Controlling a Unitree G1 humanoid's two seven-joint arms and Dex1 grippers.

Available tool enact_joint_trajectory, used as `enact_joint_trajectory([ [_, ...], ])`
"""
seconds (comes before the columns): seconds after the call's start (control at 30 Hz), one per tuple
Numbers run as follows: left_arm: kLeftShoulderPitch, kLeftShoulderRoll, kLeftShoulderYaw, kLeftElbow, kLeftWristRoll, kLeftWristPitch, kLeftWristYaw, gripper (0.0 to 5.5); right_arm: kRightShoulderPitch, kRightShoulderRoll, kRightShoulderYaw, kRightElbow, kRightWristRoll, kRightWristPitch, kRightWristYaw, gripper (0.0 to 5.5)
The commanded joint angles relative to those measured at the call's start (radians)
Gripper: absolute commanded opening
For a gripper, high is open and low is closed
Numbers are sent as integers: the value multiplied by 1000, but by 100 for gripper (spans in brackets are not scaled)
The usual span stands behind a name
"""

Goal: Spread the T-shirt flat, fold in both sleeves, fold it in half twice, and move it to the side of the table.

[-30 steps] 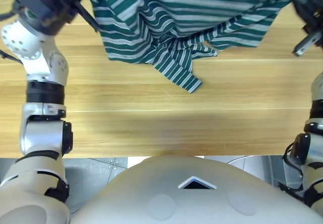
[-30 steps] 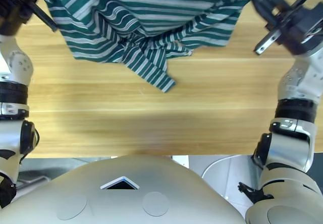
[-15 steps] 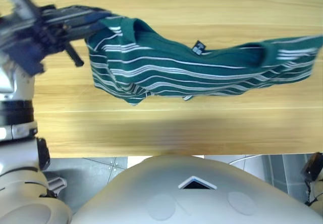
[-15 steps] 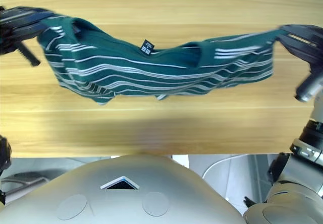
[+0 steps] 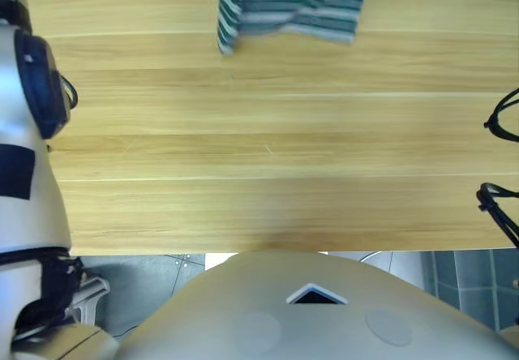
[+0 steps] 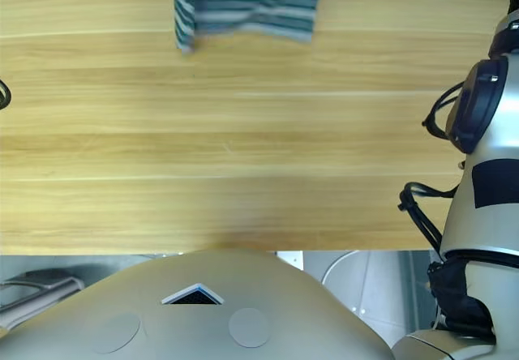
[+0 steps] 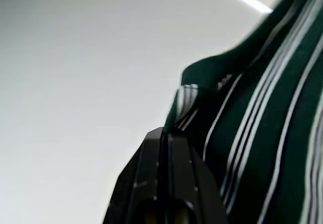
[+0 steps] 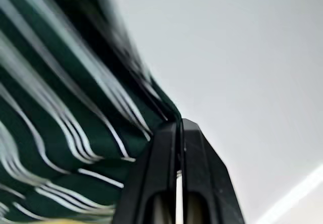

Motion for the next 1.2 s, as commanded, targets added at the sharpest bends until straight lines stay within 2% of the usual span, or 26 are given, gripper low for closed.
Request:
enact_joint_trajectory([
  [0.03,285,144,66,54,156,-313,428,0,240,-149,-41,79,-143,-252,-408,3],
  [0.1,367,95,68,122,116,-362,344,0,298,-142,-17,145,-157,-280,-431,3],
  [0.2,530,25,12,147,62,-493,55,0,372,-110,19,172,-195,-342,-443,3],
  [0.23,616,-10,26,101,-73,-486,-156,0,418,-84,30,153,-175,-383,-380,3],
  [0.3,788,-16,-30,48,-180,-521,-447,0,538,-48,71,86,-96,-457,-169,3],
  [0.4,957,15,-38,-15,-328,-500,-732,0,777,-96,182,-128,128,-514,189,3],
  [0.47,1008,26,-4,-55,-412,-482,-830,0,892,-153,235,-266,278,-513,366,3],
  [0.57,1013,28,23,-79,-441,-479,-892,0,968,-199,252,-340,387,-497,553,3],
  [0.7,1029,59,21,-164,-417,-496,-940,0,1007,-193,260,-341,378,-448,695,3],
  [0.87,1109,103,0,-351,-367,-489,-945,0,1059,-202,247,-364,358,-422,778,3],
  [1.0,1227,145,-53,-601,-332,-452,-939,0,1096,-214,253,-384,317,-397,822,3],
  [1.2,1332,199,-121,-842,-230,-362,-926,0,1214,-260,275,-524,333,-353,921,3],
])
